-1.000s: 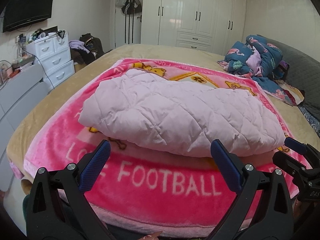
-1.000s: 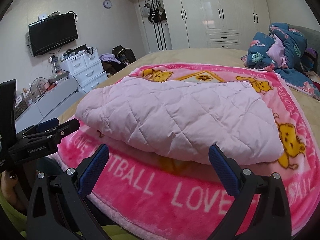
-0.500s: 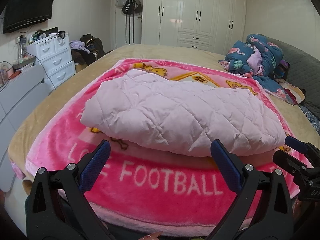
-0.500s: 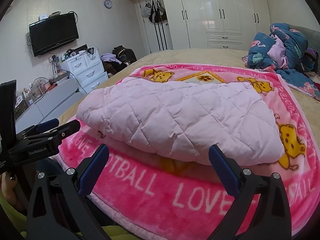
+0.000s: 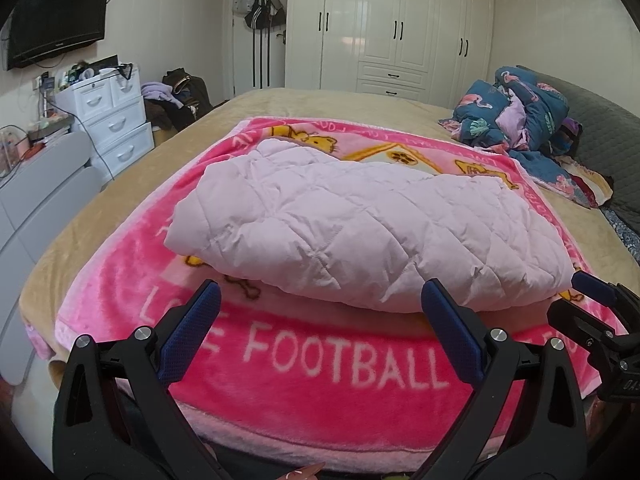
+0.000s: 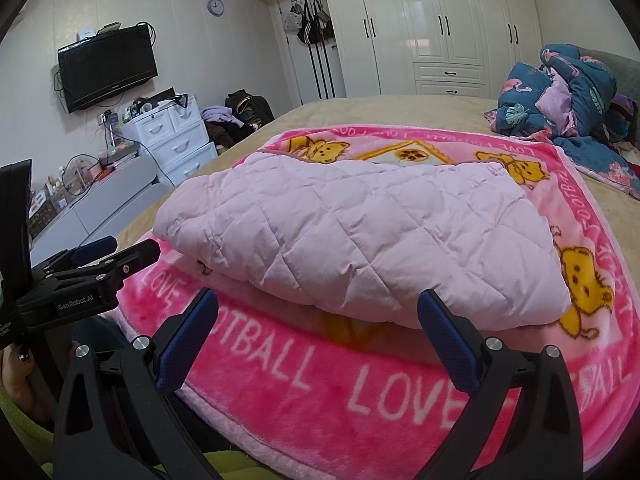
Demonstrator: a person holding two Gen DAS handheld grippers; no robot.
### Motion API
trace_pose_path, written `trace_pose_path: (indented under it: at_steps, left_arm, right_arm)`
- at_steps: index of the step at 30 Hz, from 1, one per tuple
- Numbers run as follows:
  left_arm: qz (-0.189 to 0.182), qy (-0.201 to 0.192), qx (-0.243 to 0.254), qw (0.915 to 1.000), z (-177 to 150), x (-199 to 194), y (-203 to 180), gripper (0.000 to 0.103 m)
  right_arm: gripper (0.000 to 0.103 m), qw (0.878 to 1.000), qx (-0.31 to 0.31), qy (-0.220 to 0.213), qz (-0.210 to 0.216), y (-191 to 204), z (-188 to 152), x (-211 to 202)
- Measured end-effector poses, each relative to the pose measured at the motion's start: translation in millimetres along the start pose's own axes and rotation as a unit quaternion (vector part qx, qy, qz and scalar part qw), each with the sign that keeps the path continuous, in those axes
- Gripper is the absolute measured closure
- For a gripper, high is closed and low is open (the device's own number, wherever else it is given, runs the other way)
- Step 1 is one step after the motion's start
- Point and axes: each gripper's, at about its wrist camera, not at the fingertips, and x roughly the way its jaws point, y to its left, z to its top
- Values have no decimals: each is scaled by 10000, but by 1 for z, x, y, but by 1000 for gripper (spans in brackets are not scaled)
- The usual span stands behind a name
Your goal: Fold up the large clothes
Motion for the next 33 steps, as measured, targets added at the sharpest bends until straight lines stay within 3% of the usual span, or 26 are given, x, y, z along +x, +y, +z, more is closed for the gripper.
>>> trace_pose_path:
  at_steps: [33]
  left_arm:
    - [23,8,19,10000,1,-2,7,9]
  right_arm:
    - [4,10000,-11,-5,-3,0,0,0]
